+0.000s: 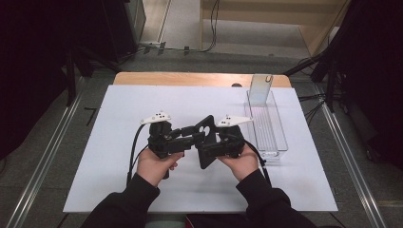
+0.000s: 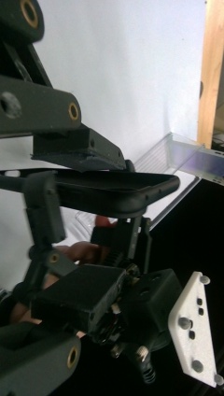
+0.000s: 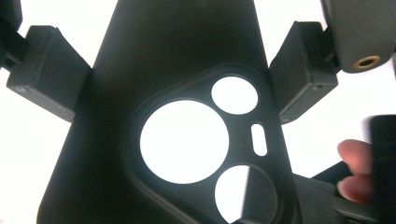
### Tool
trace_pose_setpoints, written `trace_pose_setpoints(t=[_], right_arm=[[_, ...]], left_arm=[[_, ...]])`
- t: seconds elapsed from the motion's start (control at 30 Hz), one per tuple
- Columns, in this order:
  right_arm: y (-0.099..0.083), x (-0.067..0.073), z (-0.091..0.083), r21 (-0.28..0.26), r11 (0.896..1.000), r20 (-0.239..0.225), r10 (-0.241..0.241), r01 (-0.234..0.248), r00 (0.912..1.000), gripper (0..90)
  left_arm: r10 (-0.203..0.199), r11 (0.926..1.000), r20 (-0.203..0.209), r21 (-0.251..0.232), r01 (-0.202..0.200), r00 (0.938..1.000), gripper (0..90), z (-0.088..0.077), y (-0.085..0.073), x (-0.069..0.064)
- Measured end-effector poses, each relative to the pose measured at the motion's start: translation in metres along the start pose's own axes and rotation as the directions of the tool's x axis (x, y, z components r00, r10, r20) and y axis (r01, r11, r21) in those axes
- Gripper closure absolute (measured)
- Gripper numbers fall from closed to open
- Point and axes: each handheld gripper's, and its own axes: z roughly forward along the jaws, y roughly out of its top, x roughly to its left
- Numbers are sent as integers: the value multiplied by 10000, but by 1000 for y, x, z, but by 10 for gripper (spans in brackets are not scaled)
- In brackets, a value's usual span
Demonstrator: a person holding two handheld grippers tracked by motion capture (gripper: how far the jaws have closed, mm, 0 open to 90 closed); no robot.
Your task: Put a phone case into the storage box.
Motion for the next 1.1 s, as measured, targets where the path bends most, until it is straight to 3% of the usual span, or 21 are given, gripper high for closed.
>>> trace_pose_setpoints(t=[0.3,0.4,0.5,0.63,0.8,0.87,0.97,1.1], right_arm=[[0,-11,-6,-115,9999,273,-33,36,9996,114],[1,-16,-7,-30,9999,263,-137,138,9996,115],[1,-21,-9,31,9997,141,-242,242,9996,116],[4,-28,-13,-8,9998,-278,-216,216,9994,115],[6,-33,-19,89,9988,-664,-466,473,9967,115],[8,-34,-22,105,9987,-757,-482,491,9960,116],[9,-35,-28,17,9983,-733,-582,584,9956,115],[11,-36,-34,38,9973,-968,-728,735,9926,115]], left_arm=[[-71,9993,91,366,68,9999,385,-7,1,7],[-164,9956,318,928,134,9994,361,-7,0,8],[74,9903,443,1381,-135,9990,343,-7,-2,10],[614,9743,516,2136,-711,9968,329,-6,-7,13],[1300,9424,748,3006,-1467,9887,329,-4,-17,17],[1502,9305,819,3251,-1689,9853,329,-5,-20,20],[1651,9206,896,3432,-1861,9822,329,-7,-24,25],[2074,9025,1028,3637,-2308,9728,329,-12,-30,30]])
